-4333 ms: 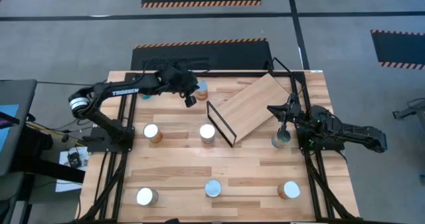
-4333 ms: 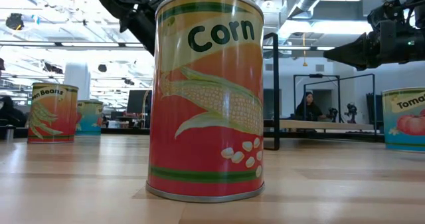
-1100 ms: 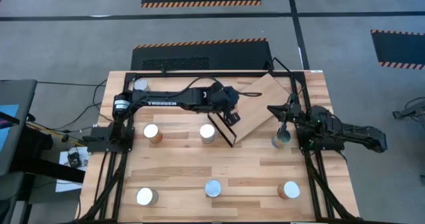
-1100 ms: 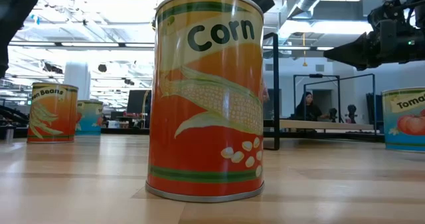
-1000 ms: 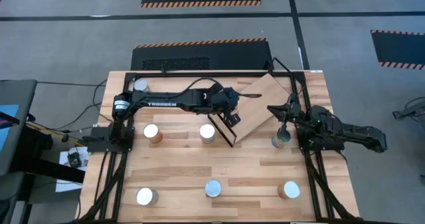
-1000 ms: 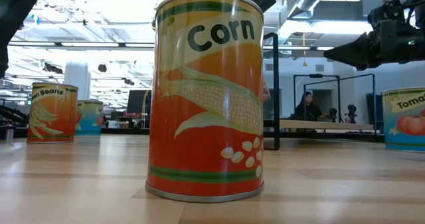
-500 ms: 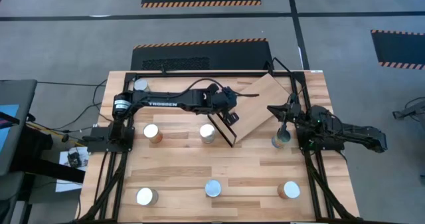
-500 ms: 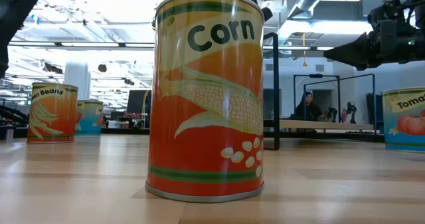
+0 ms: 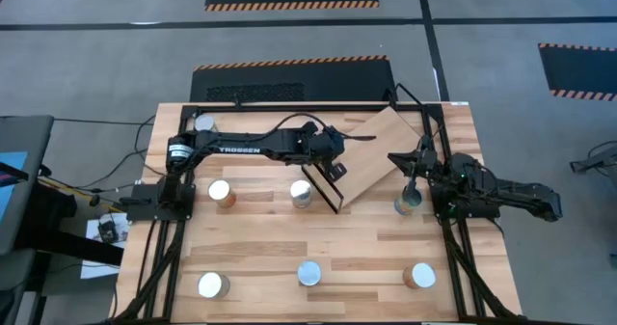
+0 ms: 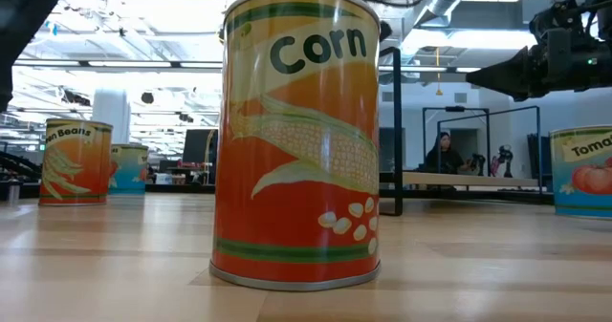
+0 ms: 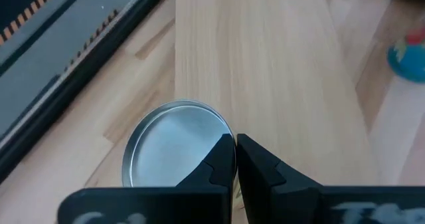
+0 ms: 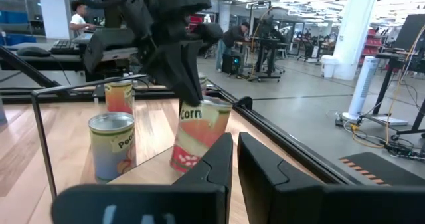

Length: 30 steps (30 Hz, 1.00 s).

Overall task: Pick and place cans onto a shelf
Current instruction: Put the top canned corn on the shelf, then put the bottom canned green beans on the shelf

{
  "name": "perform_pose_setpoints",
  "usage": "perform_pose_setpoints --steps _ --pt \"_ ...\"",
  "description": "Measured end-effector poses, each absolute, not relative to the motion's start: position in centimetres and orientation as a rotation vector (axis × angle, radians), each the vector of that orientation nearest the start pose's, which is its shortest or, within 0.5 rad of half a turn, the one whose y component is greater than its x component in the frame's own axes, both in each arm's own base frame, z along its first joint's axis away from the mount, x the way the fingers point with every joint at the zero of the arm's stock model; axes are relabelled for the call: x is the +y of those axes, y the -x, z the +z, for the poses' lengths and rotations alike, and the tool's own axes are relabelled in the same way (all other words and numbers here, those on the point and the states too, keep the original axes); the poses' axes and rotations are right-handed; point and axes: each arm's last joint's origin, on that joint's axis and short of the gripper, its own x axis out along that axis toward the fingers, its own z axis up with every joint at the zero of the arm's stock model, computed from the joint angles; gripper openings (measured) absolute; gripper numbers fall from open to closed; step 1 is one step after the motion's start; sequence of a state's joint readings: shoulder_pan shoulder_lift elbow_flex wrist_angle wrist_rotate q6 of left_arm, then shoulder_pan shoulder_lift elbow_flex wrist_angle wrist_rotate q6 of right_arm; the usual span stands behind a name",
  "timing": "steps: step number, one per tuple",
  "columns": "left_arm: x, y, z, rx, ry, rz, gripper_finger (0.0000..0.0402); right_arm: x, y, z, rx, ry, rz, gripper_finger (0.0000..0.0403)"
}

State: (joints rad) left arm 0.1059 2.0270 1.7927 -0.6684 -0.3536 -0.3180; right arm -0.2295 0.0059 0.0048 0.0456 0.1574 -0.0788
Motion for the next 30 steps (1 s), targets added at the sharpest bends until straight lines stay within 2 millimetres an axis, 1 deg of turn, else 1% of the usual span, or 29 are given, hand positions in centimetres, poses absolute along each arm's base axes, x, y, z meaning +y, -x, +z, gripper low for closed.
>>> perform_pose_setpoints --steps 2,4,11,16,22,25,27,28,30 --pt "5.9 -44.9 26.3 0.809 0.188 0.558 0.0000 -2.7 -9.4 16.9 -0.029 0.079 -0.388 0.0049" --pt "5.9 -44.8 25.9 0.839 0.185 0.559 0.0000 -2.7 -9.4 16.9 -0.030 0.079 -0.388 0.0049" --pt "5.9 -45.1 26.2 0.810 0.203 0.548 0.0004 -2.7 -9.4 16.9 -0.031 0.079 -0.388 0.0049" --pt "5.8 -45.3 26.7 0.785 0.228 0.553 0.0024 -2.7 -9.4 16.9 -0.032 0.079 -0.389 0.0049" --pt "5.7 -45.3 26.7 0.787 0.232 0.545 0.0053 -2.7 -9.4 16.9 -0.033 0.080 -0.389 0.0049" --pt "5.7 -45.3 26.8 0.797 0.194 0.530 0.0064 -2.7 -9.4 16.9 -0.033 0.080 -0.389 0.0049" --pt "5.7 -44.9 27.4 0.799 0.146 0.521 0.0067 -2.7 -9.4 16.9 -0.033 0.080 -0.389 0.0049" --pt "5.7 -44.6 28.2 0.782 0.126 0.523 0.0067 -2.7 -9.4 16.9 -0.033 0.080 -0.389 0.0049" --pt "5.5 -43.6 30.3 0.745 0.098 0.513 0.0060 -2.7 -9.4 16.9 -0.033 0.080 -0.389 0.0049"
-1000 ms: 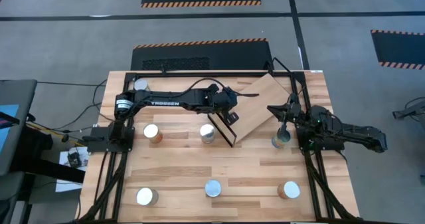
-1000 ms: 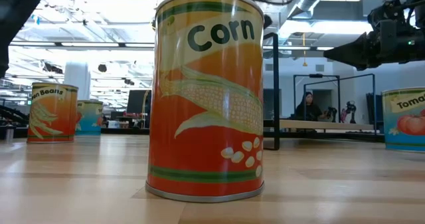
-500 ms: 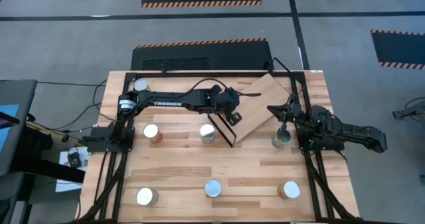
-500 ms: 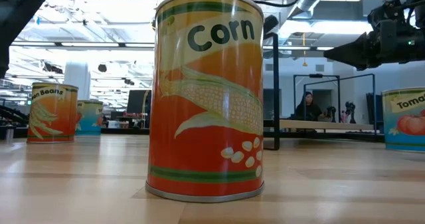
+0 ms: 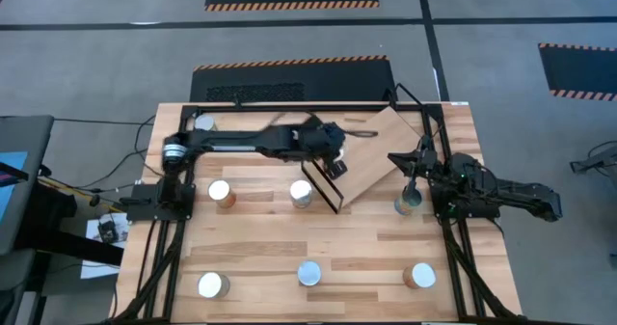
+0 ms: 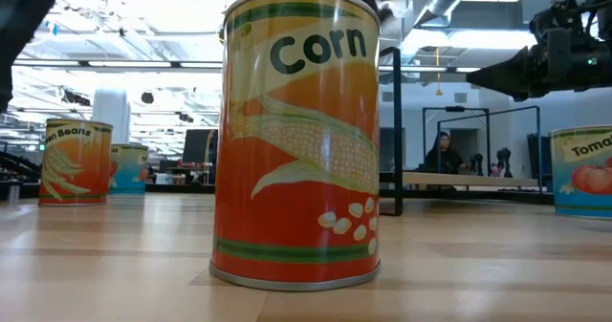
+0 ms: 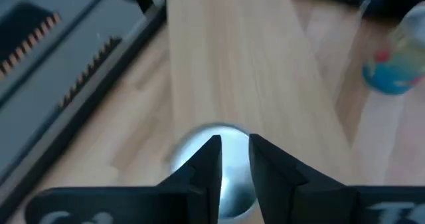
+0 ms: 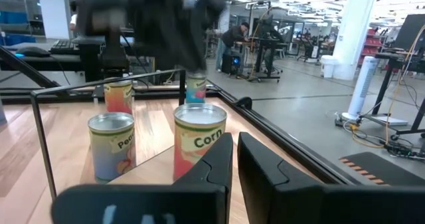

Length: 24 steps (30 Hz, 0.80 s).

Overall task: Pick and place cans onto a shelf
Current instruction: Put the bottom canned green beans on the shelf

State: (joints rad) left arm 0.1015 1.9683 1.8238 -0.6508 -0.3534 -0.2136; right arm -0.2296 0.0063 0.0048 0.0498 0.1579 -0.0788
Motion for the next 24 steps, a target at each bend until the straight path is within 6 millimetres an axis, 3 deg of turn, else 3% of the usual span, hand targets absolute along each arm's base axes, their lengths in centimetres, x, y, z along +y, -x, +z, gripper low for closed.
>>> perform_pose_setpoints --steps 2,4,7,16,24 --pt "4.9 -42.4 32.6 0.700 0.063 0.497 0.0045 -2.7 -9.4 16.9 -0.033 0.080 -0.389 0.0049" --pt "4.0 -41.3 33.6 0.668 0.013 0.480 0.0025 -2.7 -9.4 17.0 -0.033 0.080 -0.389 0.0049" --pt "2.7 -39.6 33.3 0.636 -0.034 0.431 0.0004 -2.7 -9.4 16.9 -0.031 0.079 -0.388 0.0049" --pt "2.1 -31.5 28.1 0.311 0.030 0.177 0.0001 -2.7 -9.4 16.9 -0.031 0.079 -0.389 0.0049" --pt "3.1 -24.8 24.5 0.185 0.061 0.179 0.0002 -2.7 -9.4 16.9 -0.030 0.079 -0.388 0.0049"
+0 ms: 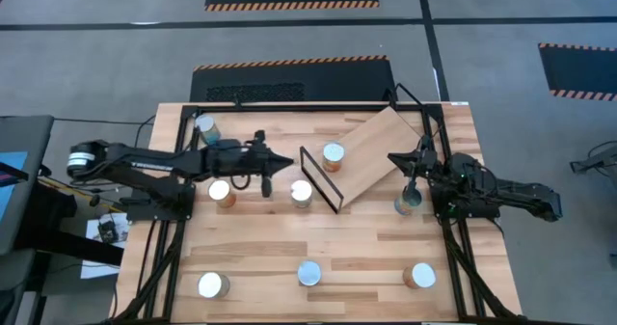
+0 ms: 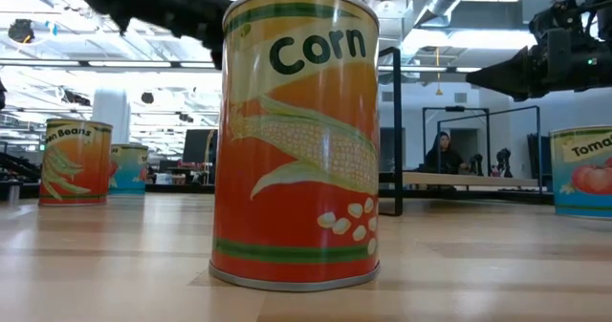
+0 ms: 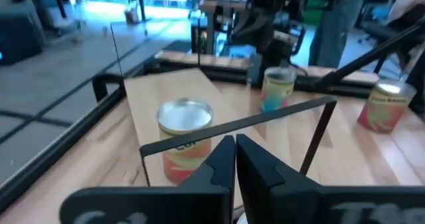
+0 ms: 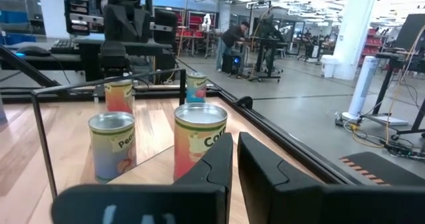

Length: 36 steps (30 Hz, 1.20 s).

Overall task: Pick and place cans onto a shelf
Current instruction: Put the bottom canned green beans on the shelf

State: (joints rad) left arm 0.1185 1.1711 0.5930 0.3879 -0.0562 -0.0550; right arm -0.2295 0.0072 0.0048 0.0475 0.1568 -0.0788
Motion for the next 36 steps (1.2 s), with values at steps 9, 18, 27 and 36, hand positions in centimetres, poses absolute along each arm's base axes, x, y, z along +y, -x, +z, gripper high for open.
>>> perform_pose_setpoints --steps 9,18,27,36 --pt "3.7 -21.4 22.5 -0.014 0.008 0.064 0.0002 -2.7 -9.4 16.9 -0.029 0.079 -0.388 0.0049" --pt "5.0 -20.9 21.5 0.033 -0.040 0.084 0.0001 -2.7 -9.4 17.0 -0.041 0.079 -0.391 0.0049" --pt "7.6 -19.9 21.0 0.058 -0.046 0.081 0.0001 -2.6 -9.3 17.8 -0.119 0.082 -0.393 0.0049" --pt "7.9 -17.6 19.4 -0.065 -0.107 0.028 0.0001 -2.1 -9.0 20.5 -0.203 0.082 -0.288 0.0021"
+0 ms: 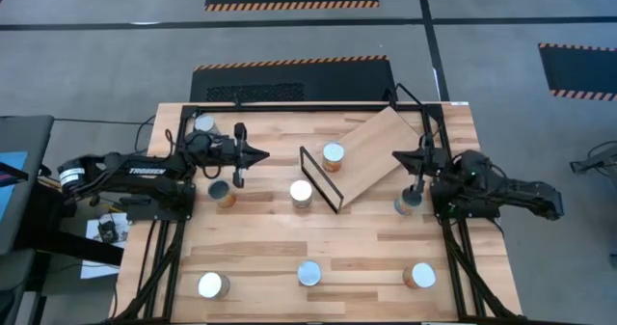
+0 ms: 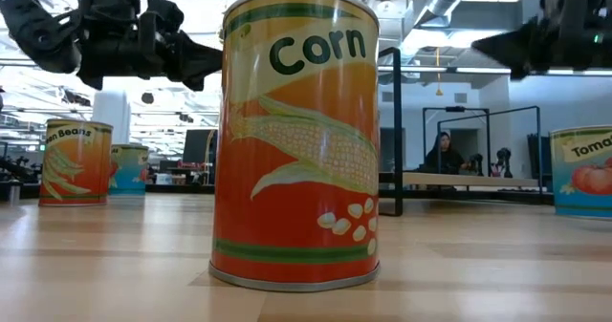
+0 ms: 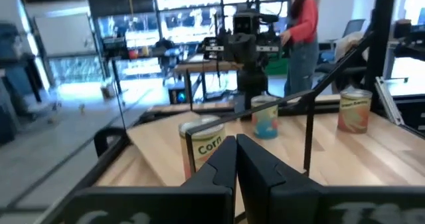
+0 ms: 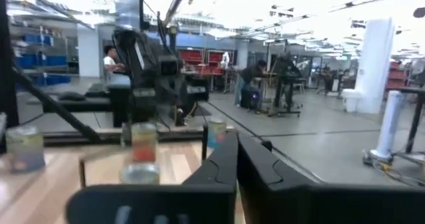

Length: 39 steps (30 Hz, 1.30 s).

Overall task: Pick and place cans onto a shelf
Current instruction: Put the bottom canned green beans on the shelf

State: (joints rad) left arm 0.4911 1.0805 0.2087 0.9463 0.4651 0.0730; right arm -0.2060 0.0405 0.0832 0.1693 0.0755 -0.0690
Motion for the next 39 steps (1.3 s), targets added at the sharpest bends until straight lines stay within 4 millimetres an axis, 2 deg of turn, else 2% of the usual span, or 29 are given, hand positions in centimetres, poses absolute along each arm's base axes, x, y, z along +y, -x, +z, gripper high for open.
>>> perform_pose_setpoints --steps 2,6,12,20,30,39 --pt "8.1 -17.5 19.4 -0.062 -0.124 0.037 0.0001 -1.9 -9.2 21.4 -0.156 0.057 -0.257 0.0009" --pt "8.4 -17.3 19.4 -0.059 -0.127 0.054 0.0001 -1.2 -10.3 23.4 -0.006 -0.060 -0.214 0.0009" --pt "8.4 -17.4 19.3 -0.053 -0.157 0.055 0.0001 1.2 -13.9 24.4 0.294 -0.098 -0.201 0.0005" --pt "8.4 -17.4 19.3 -0.049 -0.164 0.056 0.0001 7.0 -16.9 25.9 0.507 -0.176 -0.199 0.0003" --pt "8.4 -17.4 19.3 -0.048 -0.162 0.057 0.0001 14.9 -17.5 26.4 0.840 -0.439 -0.300 0.0003" --pt "8.4 -17.4 19.3 -0.048 -0.142 0.057 0.0001 21.1 -17.6 25.3 1.220 -0.720 -0.455 0.0019"
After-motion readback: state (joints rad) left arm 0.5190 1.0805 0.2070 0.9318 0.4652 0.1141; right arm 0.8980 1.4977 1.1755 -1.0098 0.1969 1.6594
